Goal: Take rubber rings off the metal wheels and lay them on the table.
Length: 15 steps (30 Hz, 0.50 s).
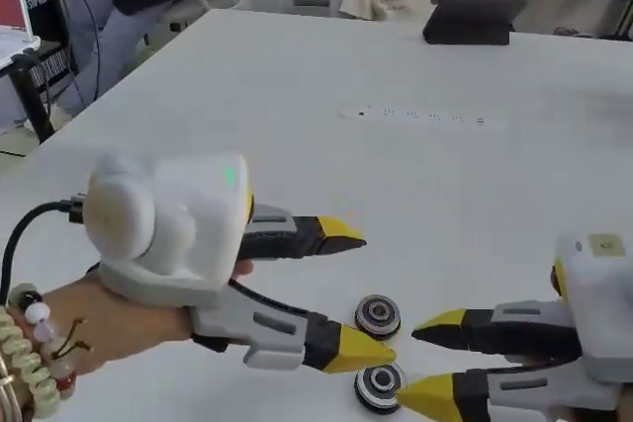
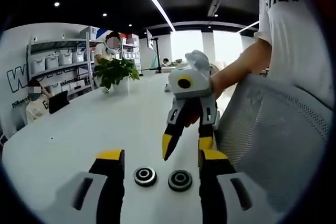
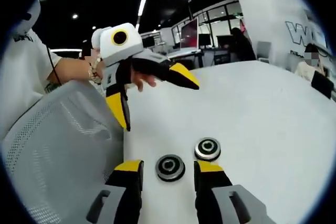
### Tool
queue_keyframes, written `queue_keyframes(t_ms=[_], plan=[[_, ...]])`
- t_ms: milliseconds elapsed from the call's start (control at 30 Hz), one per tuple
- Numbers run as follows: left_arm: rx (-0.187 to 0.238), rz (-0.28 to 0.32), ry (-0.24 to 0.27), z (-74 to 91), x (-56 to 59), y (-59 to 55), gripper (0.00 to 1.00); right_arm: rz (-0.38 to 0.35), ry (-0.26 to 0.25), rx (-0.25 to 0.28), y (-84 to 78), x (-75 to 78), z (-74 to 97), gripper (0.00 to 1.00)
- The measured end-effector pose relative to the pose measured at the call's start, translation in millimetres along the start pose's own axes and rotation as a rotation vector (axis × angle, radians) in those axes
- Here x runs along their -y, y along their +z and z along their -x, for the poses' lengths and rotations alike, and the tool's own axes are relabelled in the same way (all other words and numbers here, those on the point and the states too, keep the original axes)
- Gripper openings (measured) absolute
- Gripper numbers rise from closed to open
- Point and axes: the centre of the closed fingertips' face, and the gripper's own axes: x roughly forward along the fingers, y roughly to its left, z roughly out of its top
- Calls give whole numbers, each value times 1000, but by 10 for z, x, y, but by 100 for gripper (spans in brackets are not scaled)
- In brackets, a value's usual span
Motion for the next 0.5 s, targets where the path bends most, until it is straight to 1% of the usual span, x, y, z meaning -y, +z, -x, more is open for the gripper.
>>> queue_keyframes(t_ms=[33, 67, 100, 167, 300, 333, 400, 467, 500], plan=[[-2, 11, -5, -15, 8, -18, 50, -4, -1, -5, -19, 7, -5, 36], [-23, 17, -24, -33, 41, -68, 48, -10, -4, -12, -48, 20, -15, 36], [-40, 2, -26, -47, 52, -109, 47, -10, -9, -21, -73, 28, -25, 36], [-51, -1, -30, -70, 69, -148, 46, 3, -14, -41, -112, 30, -35, 35], [-66, 24, -49, -143, 124, -245, 41, 25, -19, -62, -151, 28, -57, 31], [-83, 21, -58, -167, 154, -292, 39, 38, -23, -72, -171, 35, -63, 31], [-105, 13, -70, -195, 189, -350, 36, 47, -29, -85, -201, 45, -75, 29], [-139, 10, -76, -229, 215, -430, 33, 46, -24, -91, -216, 38, -85, 28], [-145, 1, -86, -242, 235, -448, 31, 49, -22, -96, -230, 33, -95, 28]])
